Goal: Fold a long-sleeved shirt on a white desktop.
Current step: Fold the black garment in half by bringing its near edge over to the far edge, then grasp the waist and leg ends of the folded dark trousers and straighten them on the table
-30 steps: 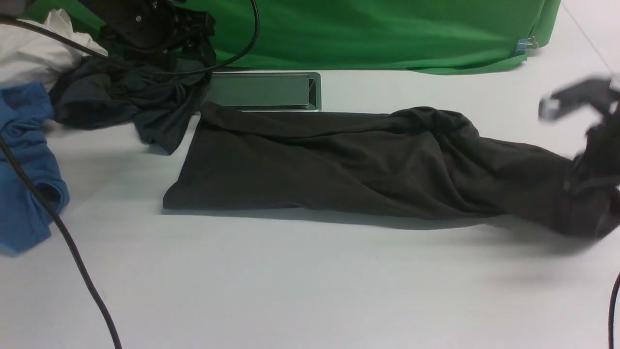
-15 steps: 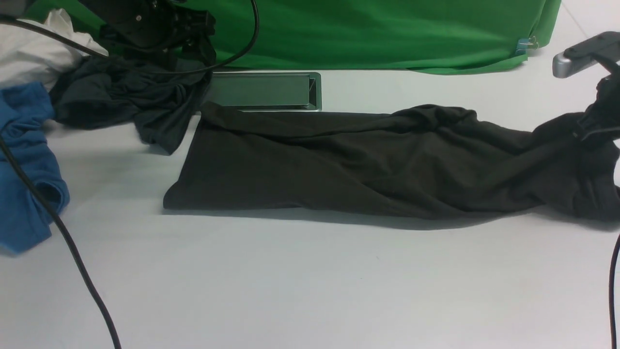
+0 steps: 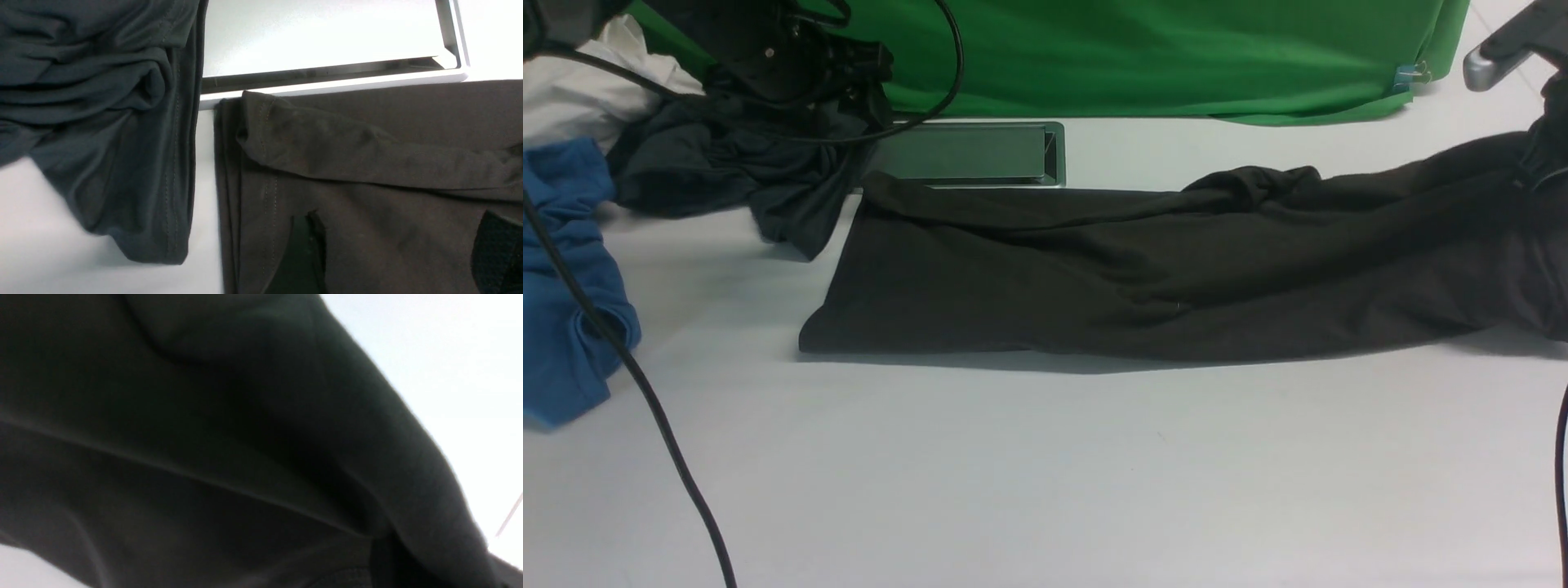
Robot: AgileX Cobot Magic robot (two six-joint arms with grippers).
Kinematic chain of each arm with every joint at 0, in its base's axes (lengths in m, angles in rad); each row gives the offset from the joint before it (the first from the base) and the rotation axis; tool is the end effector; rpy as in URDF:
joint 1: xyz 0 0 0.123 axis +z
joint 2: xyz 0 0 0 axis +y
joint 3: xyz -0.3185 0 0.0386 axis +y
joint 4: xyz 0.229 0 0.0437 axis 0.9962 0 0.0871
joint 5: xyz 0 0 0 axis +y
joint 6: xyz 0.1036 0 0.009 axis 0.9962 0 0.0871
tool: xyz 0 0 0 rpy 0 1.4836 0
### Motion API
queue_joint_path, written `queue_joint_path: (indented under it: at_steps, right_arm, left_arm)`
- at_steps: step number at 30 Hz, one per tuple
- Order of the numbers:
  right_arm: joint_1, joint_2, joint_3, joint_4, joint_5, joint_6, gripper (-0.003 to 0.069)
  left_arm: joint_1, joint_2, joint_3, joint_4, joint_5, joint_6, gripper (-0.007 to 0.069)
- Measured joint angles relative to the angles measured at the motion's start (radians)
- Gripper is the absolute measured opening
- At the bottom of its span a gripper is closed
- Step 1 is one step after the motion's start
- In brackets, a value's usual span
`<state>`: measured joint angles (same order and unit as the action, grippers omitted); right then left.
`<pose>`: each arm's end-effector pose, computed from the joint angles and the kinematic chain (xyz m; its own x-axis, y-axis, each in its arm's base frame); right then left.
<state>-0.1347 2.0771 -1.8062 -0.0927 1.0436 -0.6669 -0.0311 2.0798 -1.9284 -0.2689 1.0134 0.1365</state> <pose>0.4504 -0.0694 0.2661 -0.8101 -0.5487 -0.2067 -0.4889 0.8267 -0.2785 0.4703 -0.0381 0.3025 -0.8736 0.0191 -0.4863 0.1331 0.9706 -0.2008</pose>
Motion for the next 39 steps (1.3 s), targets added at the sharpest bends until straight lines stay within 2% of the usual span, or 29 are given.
queue_joint_path:
  at_steps: [3, 4, 5, 8, 11, 14, 15, 20, 21, 23, 27, 30, 35, 39]
  right_arm:
    - [-0.003, 0.02, 0.011, -0.006, -0.01, 0.035, 0.0101]
    - [-0.005, 0.04, 0.02, -0.012, -0.011, 0.057, 0.016]
    - [-0.005, 0.042, 0.021, -0.015, -0.01, 0.061, 0.018]
    - [-0.014, 0.073, 0.03, -0.068, -0.011, 0.167, 0.037]
    - [-0.016, 0.056, 0.02, -0.118, -0.01, 0.227, 0.0468]
    - [-0.019, 0.012, 0.005, -0.1, -0.019, 0.267, 0.0491]
    - [-0.023, -0.02, 0.0, -0.056, -0.028, 0.271, 0.0494]
    - [-0.028, -0.158, 0.014, 0.298, -0.037, 0.142, 0.0498]
    - [-0.028, -0.162, 0.017, 0.312, -0.035, 0.135, 0.0498]
    - [-0.018, -0.201, 0.036, 0.449, 0.036, 0.069, 0.05]
    - [0.021, -0.23, 0.085, 0.486, 0.061, 0.038, 0.05]
    - [0.077, -0.242, 0.127, 0.488, 0.046, 0.023, 0.05]
    - [0.187, -0.243, 0.157, 0.493, 0.016, -0.002, 0.05]
    - [0.232, -0.243, 0.159, 0.497, 0.016, -0.015, 0.05]
  left_arm:
    - [0.0, 0.006, 0.0, -0.011, 0.0, 0.0, 0.0522]
    - [0.0, 0.009, 0.0, -0.014, 0.004, 0.0, 0.0522]
    - [0.0, 0.009, 0.0, -0.014, 0.004, 0.0, 0.0522]
    - [0.0, 0.009, 0.0, 0.006, 0.04, 0.0, 0.0522]
    - [0.0, 0.009, 0.0, 0.037, 0.079, 0.001, 0.0522]
    - [0.0, 0.009, 0.0, 0.063, 0.135, -0.017, 0.0522]
    - [0.0, 0.009, 0.0, 0.079, 0.169, -0.039, 0.0522]
    - [0.0, -0.017, 0.071, 0.138, 0.193, -0.123, 0.0522]
    - [0.0, -0.02, 0.079, 0.138, 0.194, -0.126, 0.0522]
    - [0.001, -0.059, 0.209, 0.146, 0.197, -0.169, 0.0522]
    - [0.001, -0.085, 0.396, 0.144, 0.174, -0.208, 0.0522]
    - [0.001, -0.082, 0.525, 0.128, 0.059, -0.241, 0.0522]
    - [0.003, -0.076, 0.58, 0.039, -0.116, -0.272, 0.0522]
    - [0.003, -0.076, 0.58, -0.011, -0.14, -0.257, 0.0522]
